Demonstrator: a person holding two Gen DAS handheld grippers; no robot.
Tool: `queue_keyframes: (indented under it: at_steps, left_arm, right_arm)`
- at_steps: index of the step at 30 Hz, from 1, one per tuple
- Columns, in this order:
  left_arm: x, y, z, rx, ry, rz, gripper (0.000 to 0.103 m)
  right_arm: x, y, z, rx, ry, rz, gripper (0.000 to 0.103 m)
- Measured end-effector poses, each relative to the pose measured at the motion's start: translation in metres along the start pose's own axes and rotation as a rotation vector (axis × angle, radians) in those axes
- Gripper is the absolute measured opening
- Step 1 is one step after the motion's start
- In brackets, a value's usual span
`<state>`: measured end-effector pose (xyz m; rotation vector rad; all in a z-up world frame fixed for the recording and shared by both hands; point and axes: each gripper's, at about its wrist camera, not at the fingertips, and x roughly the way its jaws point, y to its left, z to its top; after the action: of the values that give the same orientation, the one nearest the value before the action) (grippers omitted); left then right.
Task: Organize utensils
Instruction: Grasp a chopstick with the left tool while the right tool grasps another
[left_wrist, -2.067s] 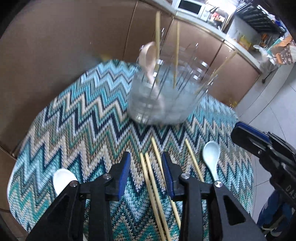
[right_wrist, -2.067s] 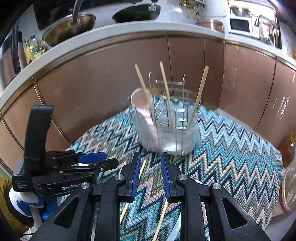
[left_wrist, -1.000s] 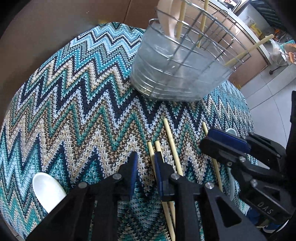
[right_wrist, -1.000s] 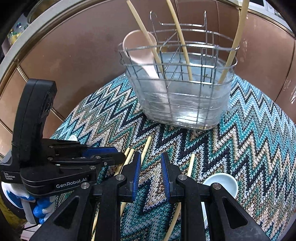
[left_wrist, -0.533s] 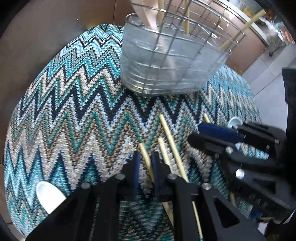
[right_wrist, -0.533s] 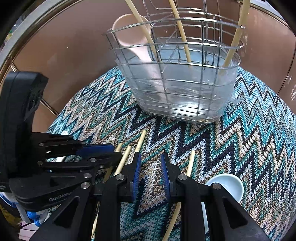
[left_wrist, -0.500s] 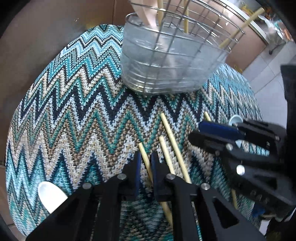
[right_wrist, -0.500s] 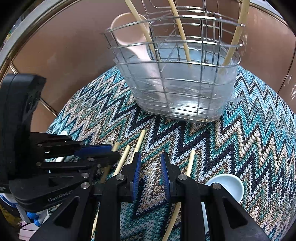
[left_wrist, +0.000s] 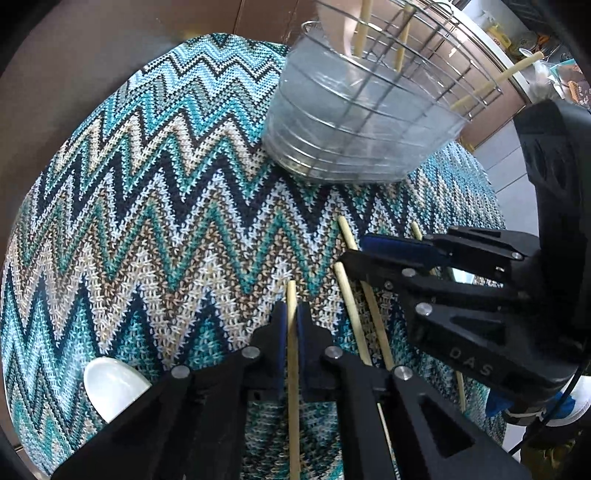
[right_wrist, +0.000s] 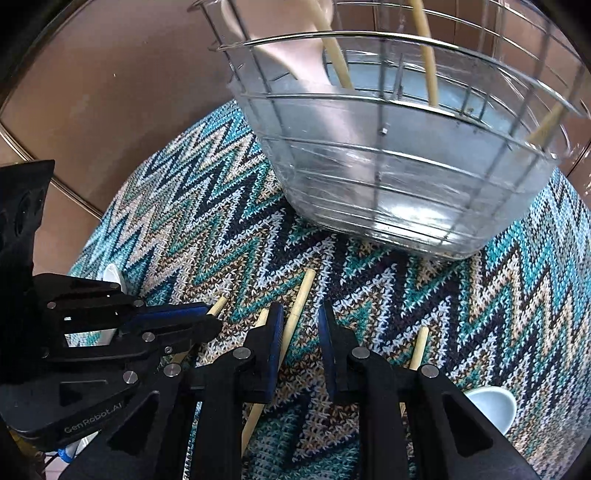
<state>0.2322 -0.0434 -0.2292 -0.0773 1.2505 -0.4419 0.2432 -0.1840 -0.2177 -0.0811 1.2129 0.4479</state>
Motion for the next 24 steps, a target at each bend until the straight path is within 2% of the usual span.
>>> queue_keyframes:
  at_steps: [13, 18, 24]
  left_arm:
    - [0.000, 0.012, 0.012, -0.009, 0.001, -0.001, 0.005]
    - [-0.016, 0.020, -0.001, -0.032, -0.065, -0.034, 0.005]
    - [-0.052, 0.027, -0.010, -0.047, -0.187, -0.056, 0.005]
  right_arm:
    - [0.016, 0.016, 0.011, -0.029, 0.054, -0.016, 0.013]
    - [0.007, 0.012, 0.003, -0.013, 0.044, 0.001, 0.007]
    - [-0.019, 0.015, -0.006, -0.012, -0.027, 0.034, 0.005]
